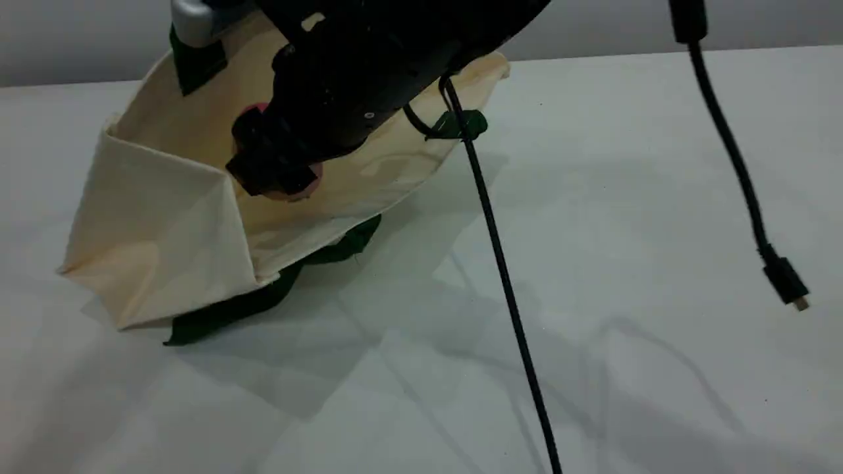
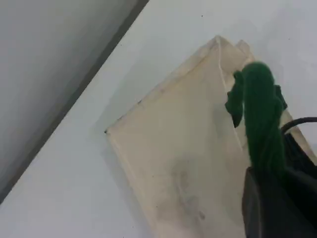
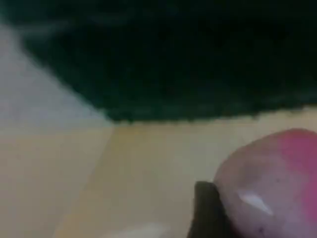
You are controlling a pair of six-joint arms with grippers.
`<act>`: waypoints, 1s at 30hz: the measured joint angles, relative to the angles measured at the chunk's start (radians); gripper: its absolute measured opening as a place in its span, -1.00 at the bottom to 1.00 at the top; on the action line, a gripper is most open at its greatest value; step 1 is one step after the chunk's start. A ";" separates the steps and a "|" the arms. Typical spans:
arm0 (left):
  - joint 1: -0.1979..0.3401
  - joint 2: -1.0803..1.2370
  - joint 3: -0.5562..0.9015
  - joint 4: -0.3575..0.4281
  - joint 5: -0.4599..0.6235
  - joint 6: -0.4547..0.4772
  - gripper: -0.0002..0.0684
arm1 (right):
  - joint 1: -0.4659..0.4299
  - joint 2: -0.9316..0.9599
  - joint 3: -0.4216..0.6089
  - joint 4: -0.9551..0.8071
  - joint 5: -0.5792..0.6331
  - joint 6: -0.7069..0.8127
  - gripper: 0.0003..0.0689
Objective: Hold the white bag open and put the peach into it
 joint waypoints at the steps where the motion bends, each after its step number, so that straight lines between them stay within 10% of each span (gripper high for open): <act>1: 0.000 0.000 0.000 0.000 0.000 0.000 -0.74 | 0.000 0.005 -0.005 0.014 -0.001 0.000 0.22; 30: 0.000 0.000 0.000 0.011 0.000 0.003 -0.74 | -0.002 -0.039 -0.020 0.074 0.011 -0.040 0.59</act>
